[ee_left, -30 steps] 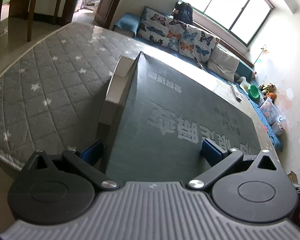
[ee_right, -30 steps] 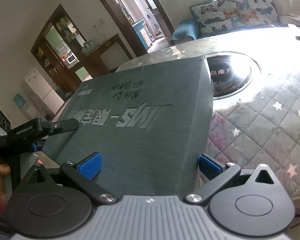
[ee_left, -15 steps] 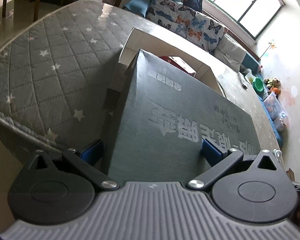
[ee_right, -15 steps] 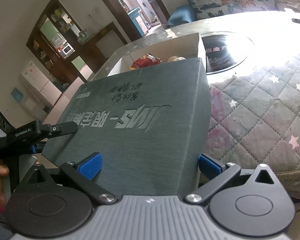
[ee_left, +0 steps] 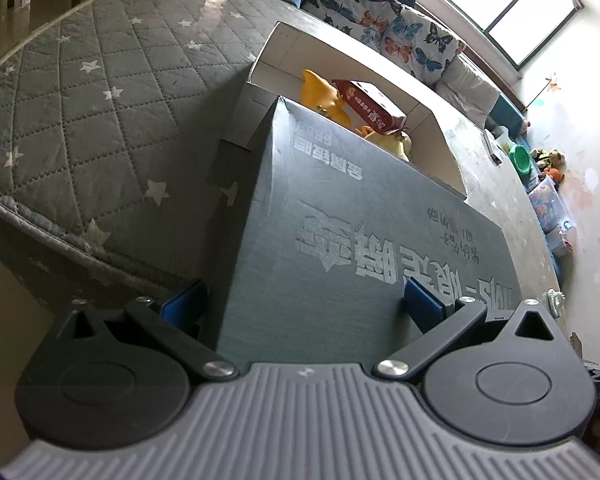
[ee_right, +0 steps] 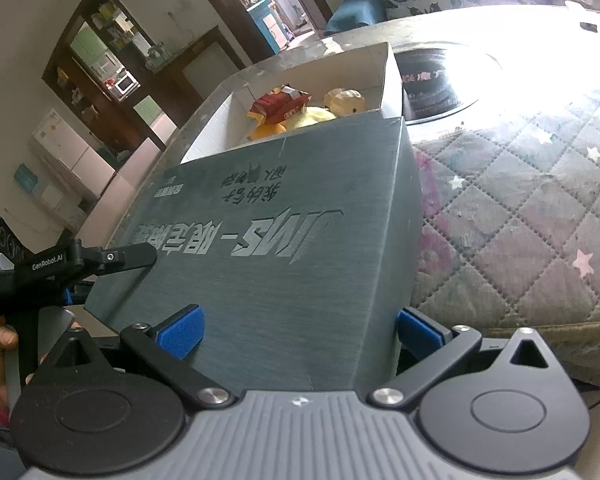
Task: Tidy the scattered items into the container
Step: 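Lift the dark grey lid between both tools over the white box, then lower the lid onto the white box with both tools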
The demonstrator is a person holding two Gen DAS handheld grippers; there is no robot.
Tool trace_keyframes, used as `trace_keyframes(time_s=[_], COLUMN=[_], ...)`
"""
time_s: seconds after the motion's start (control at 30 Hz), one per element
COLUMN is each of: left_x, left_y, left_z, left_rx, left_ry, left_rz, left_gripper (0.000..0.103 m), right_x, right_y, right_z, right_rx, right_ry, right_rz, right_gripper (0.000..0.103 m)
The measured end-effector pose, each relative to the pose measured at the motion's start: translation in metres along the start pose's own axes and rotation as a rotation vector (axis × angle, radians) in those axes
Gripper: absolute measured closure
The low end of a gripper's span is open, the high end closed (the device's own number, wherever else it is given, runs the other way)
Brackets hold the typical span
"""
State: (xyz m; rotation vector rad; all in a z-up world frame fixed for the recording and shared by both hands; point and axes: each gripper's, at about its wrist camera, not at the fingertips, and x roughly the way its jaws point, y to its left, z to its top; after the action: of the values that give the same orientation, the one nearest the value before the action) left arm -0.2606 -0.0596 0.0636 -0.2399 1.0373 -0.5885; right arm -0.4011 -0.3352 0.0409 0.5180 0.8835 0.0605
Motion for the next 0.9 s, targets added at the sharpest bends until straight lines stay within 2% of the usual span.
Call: trace_keyframes(time_s=[0.3,0.9], left_x=[0.009,0.019], left_y=[0.005,0.004], left_z=[-0.003,0.0], left_rx=[-0.05,-0.06], left_ry=[0.037,0.068], left_rz=[0.004,0.005], left_gripper=[0.0,0.0], right_x=[0.006,0.011], right_y=[-0.001,-0.005], right_z=[0.004,0.013], right_rx=[-0.009,-0.014], right_ry=[0.035,0.066], right_rz=[-0.012,-0.023], right_gripper=[0.0,0.0])
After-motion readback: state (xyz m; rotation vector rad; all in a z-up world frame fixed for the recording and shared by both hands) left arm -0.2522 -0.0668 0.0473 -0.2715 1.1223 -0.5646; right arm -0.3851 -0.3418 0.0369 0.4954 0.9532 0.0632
